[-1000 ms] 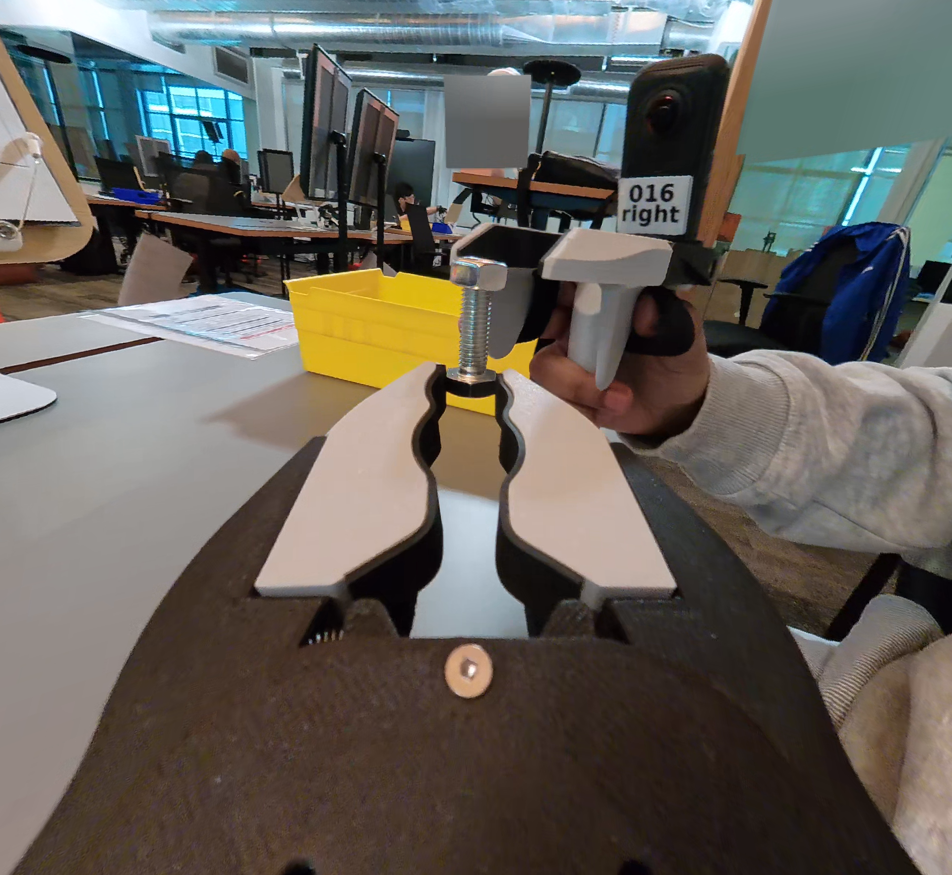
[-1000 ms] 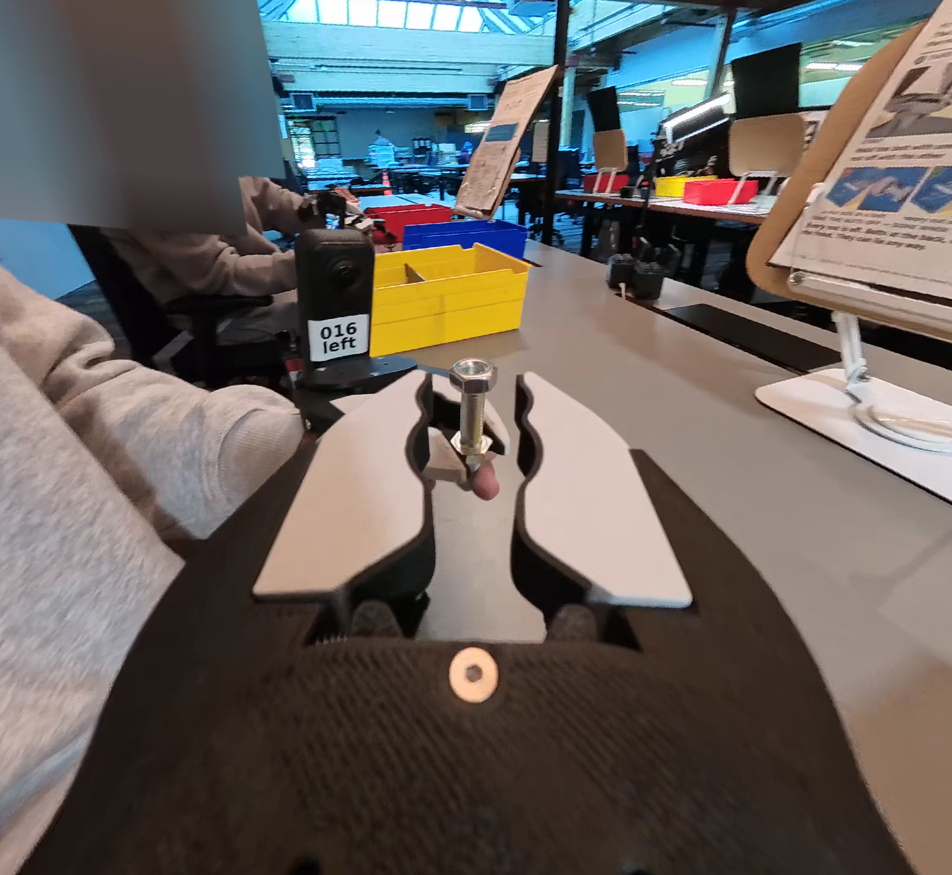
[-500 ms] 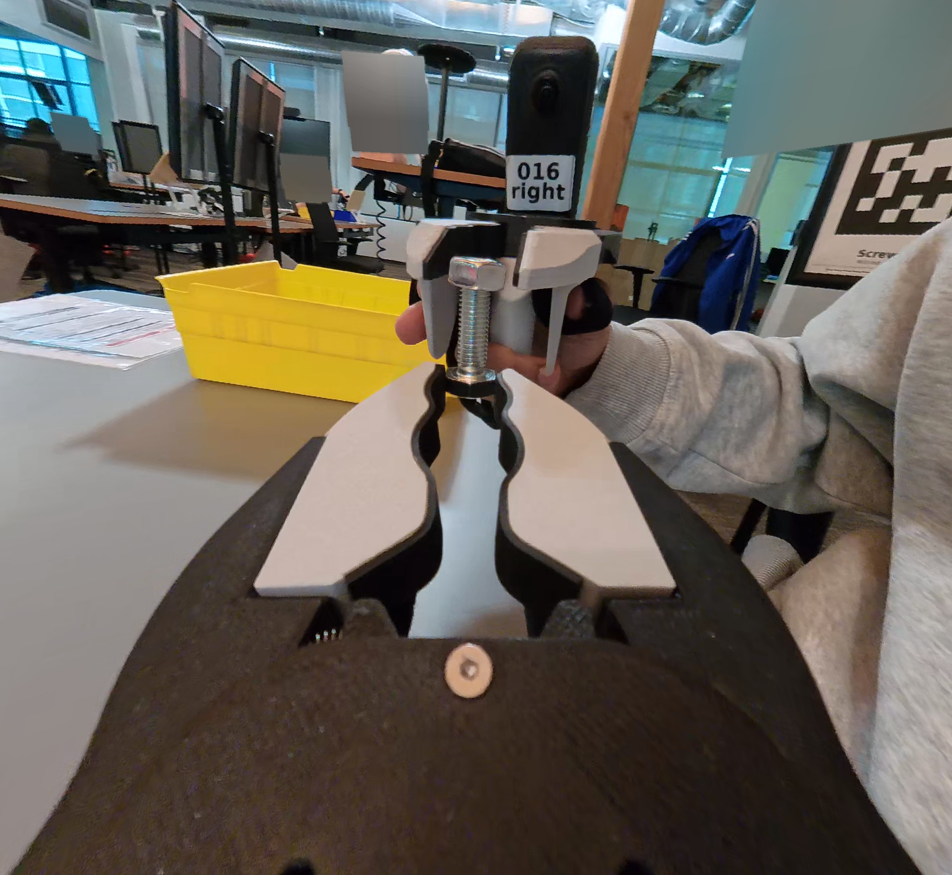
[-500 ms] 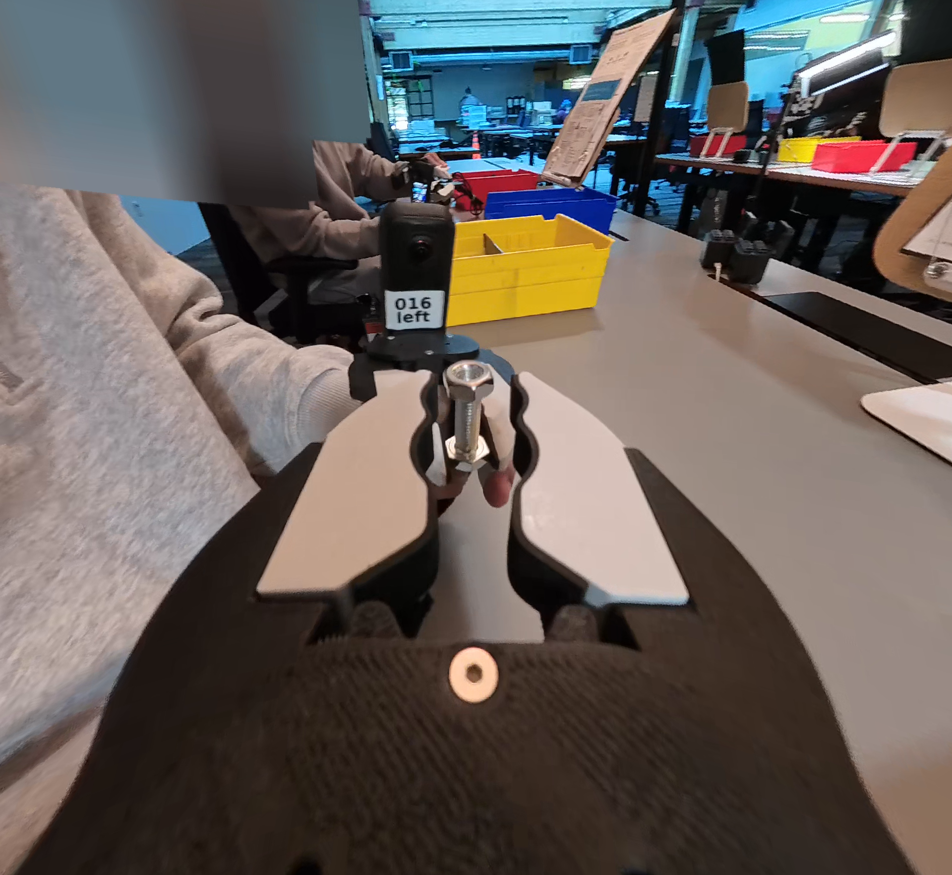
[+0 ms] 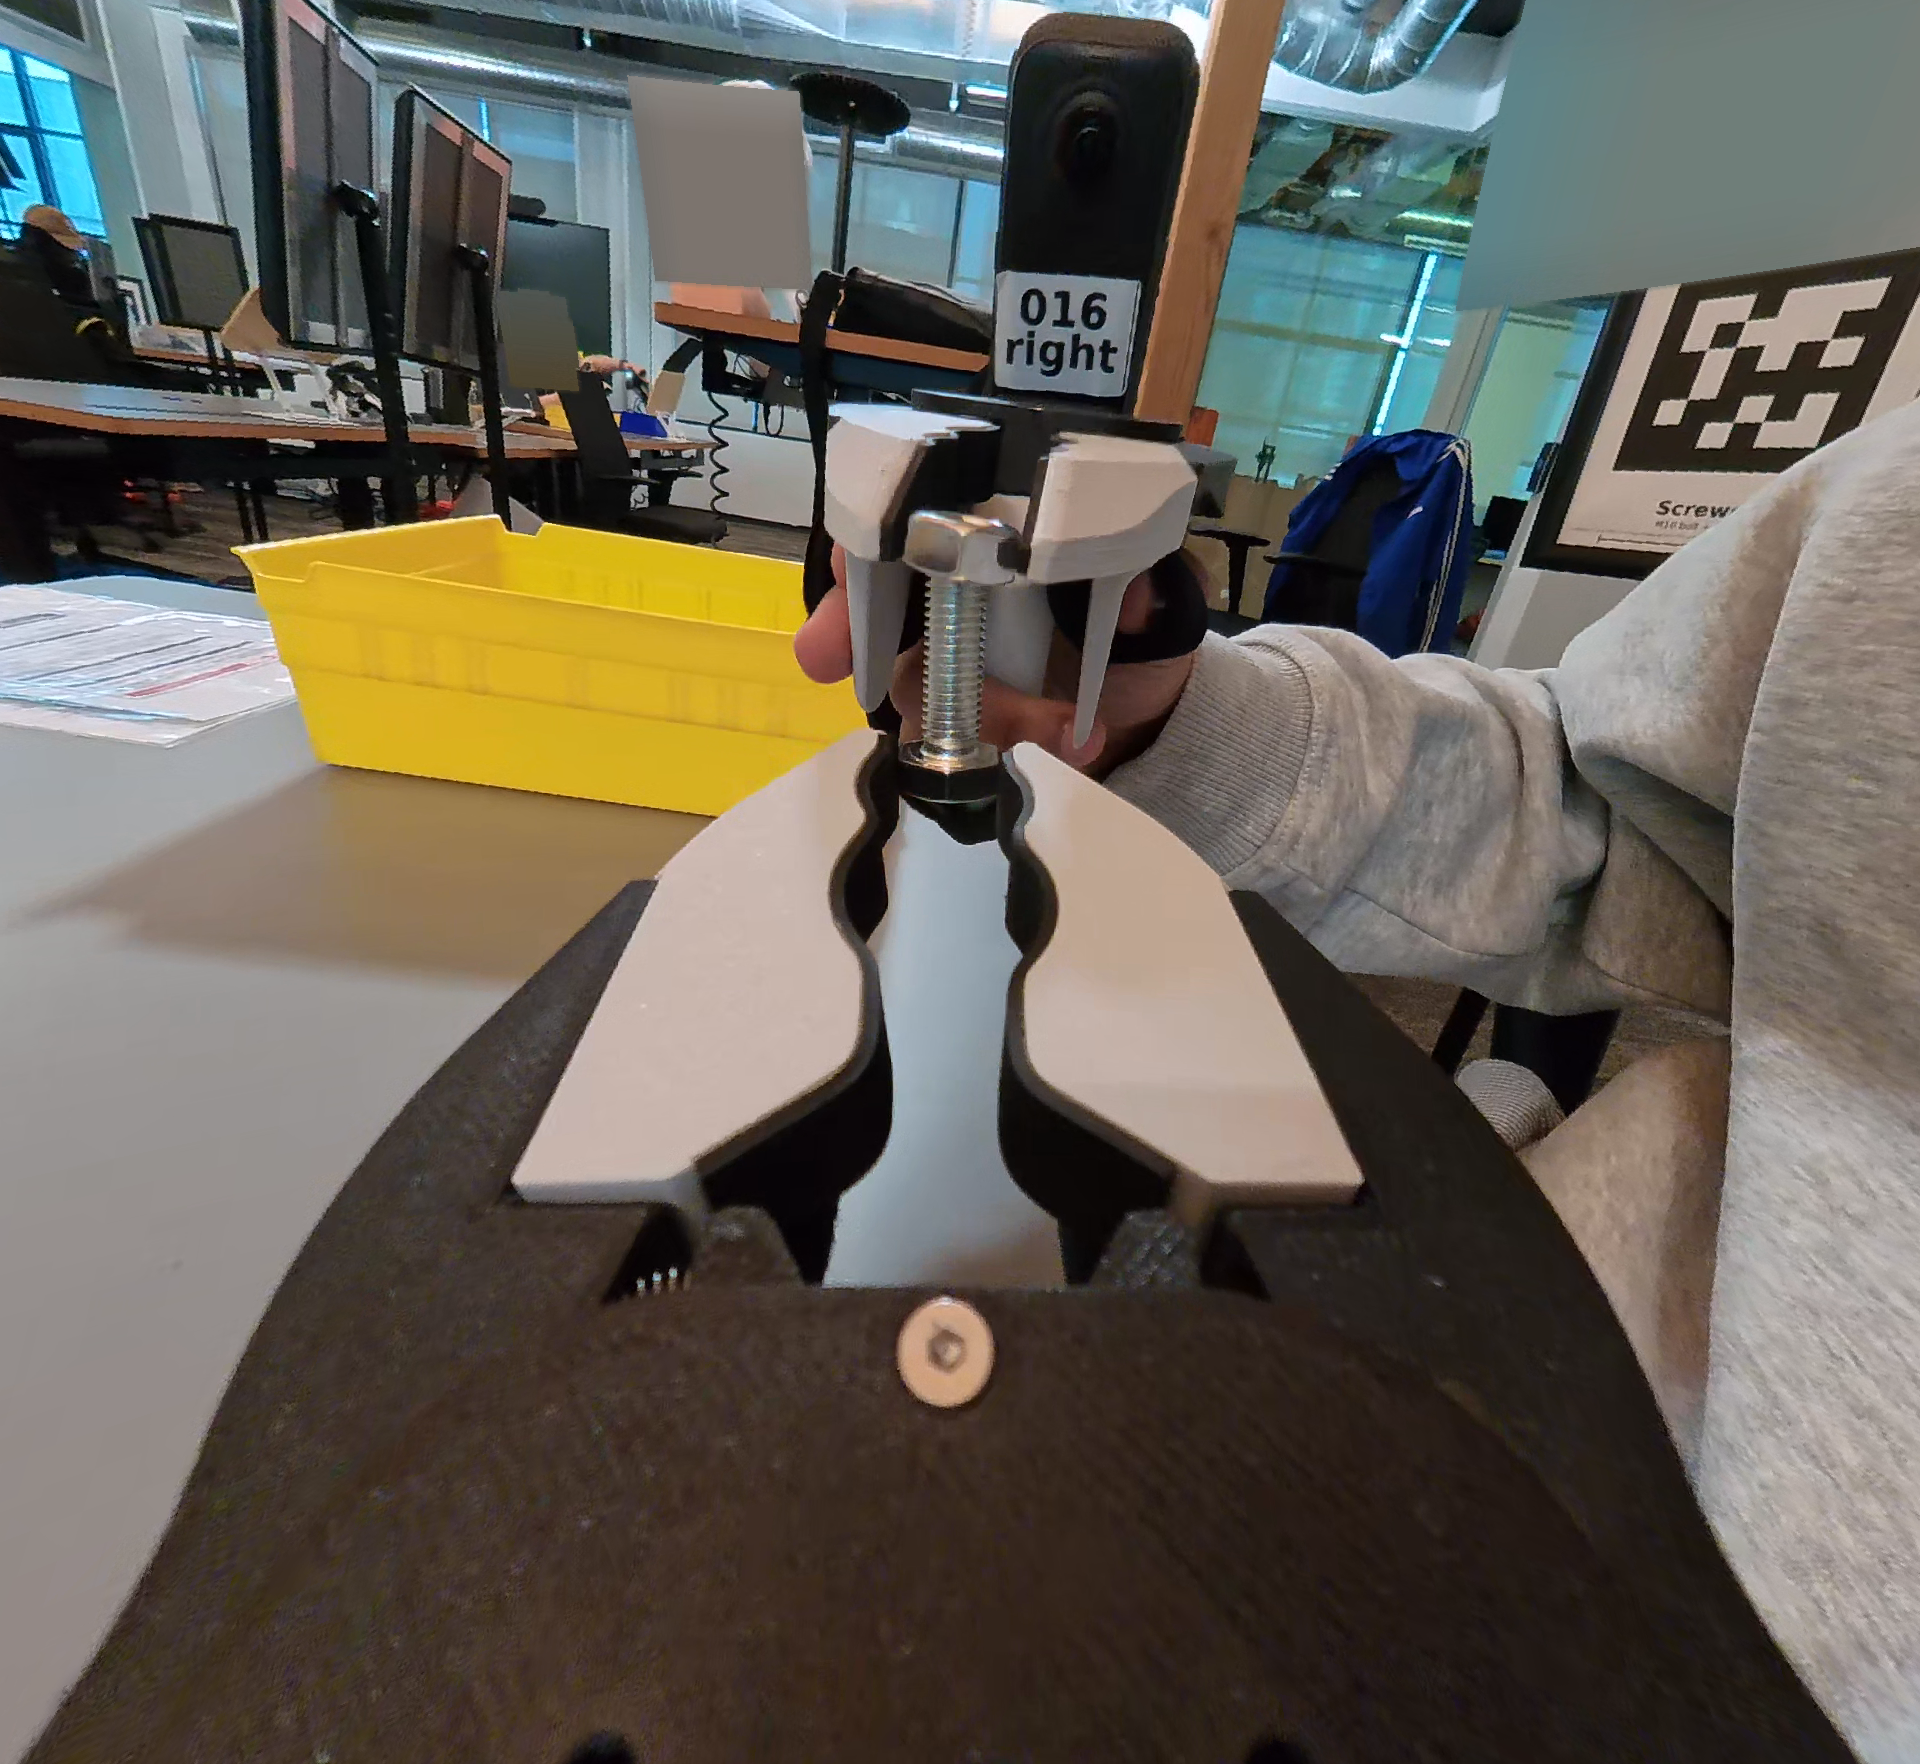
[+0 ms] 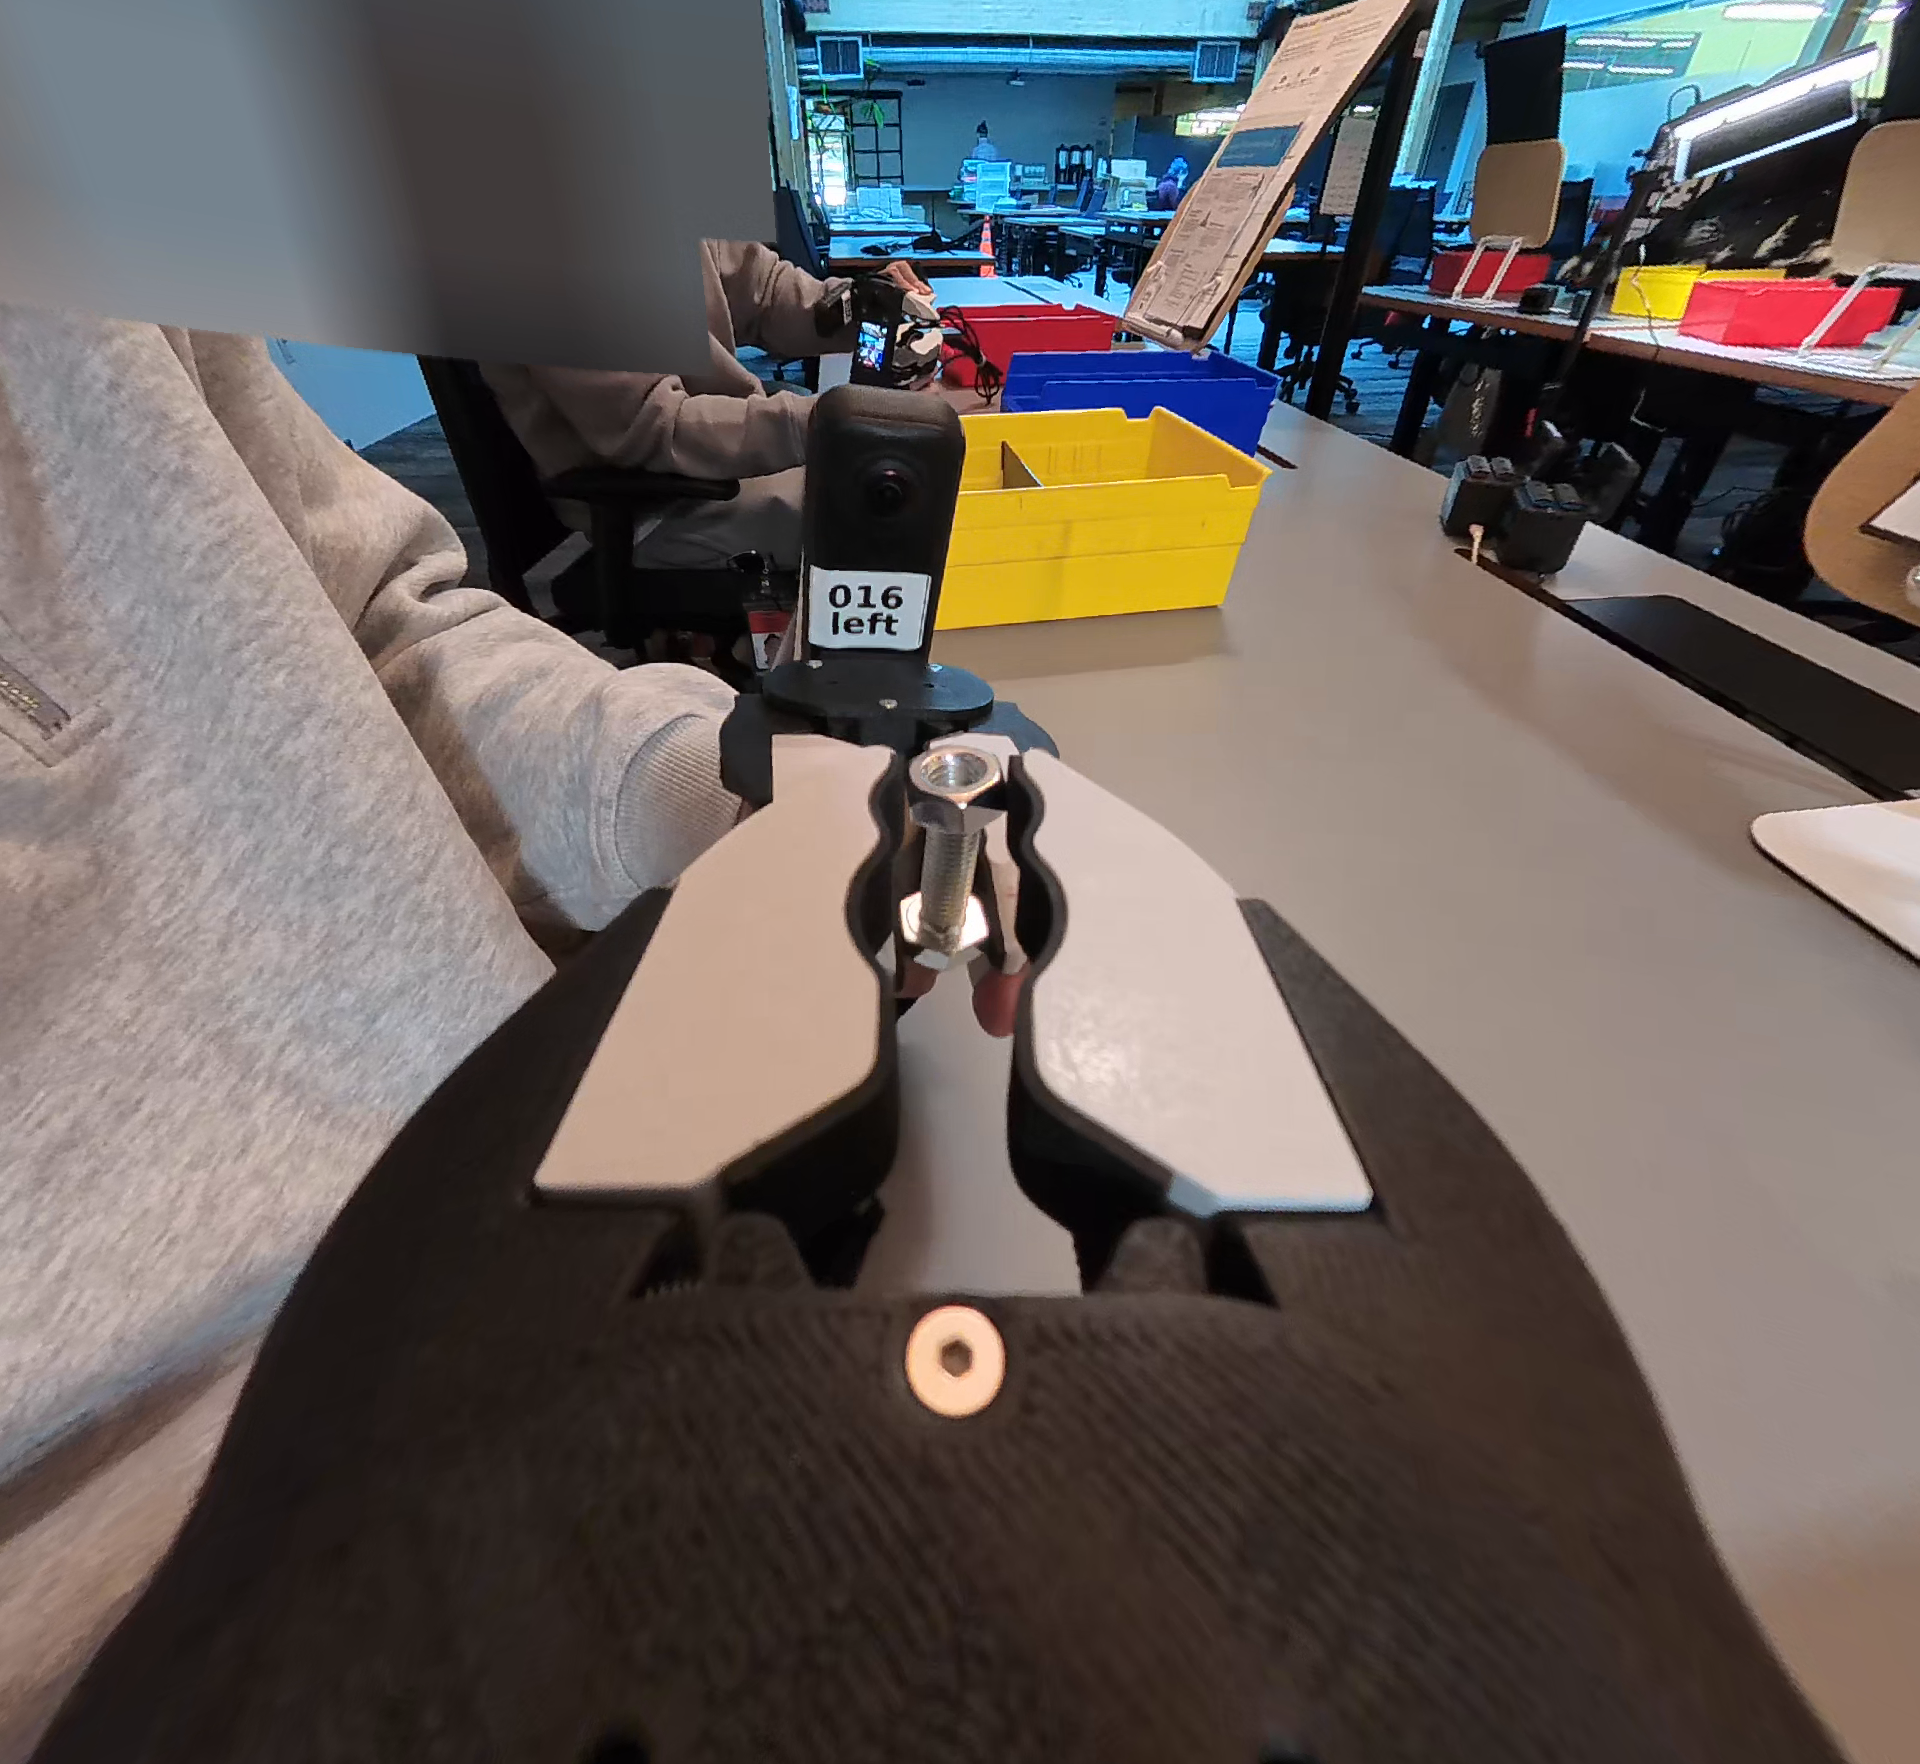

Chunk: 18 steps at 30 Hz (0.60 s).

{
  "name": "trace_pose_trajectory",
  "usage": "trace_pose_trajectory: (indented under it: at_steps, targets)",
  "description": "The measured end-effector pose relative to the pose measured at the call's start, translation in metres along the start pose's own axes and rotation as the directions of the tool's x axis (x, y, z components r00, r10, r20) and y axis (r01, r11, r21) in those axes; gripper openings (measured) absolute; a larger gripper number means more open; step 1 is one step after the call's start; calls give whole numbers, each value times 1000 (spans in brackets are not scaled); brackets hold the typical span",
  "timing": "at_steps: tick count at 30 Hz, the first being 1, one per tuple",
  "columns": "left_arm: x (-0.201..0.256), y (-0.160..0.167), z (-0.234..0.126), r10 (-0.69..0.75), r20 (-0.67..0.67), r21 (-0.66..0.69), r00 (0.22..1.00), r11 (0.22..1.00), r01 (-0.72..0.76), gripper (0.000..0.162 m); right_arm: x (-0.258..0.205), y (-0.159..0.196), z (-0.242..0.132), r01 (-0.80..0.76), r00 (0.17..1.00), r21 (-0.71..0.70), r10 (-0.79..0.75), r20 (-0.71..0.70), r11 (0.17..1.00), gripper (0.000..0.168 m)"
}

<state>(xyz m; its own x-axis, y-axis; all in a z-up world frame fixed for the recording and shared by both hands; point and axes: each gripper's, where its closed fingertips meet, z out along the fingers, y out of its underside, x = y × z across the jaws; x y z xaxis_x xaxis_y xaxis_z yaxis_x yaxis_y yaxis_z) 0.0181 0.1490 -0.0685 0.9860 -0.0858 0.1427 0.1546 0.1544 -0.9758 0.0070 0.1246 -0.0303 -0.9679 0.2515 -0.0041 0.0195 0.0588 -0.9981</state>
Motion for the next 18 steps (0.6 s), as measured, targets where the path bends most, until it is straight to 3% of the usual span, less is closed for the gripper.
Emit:
trace_pose_trajectory:
  at_steps: [8,18]
  targets:
    - [-4,-1,-1,19,32,7,999,1000,-19,18,6,-10,-4,-35,999,59,37,-30,998,18]
    - [-10,-3,-3,53,81,16,995,998,-55,18,5,-3,3,-20,998,15,20,-54,1000,18]
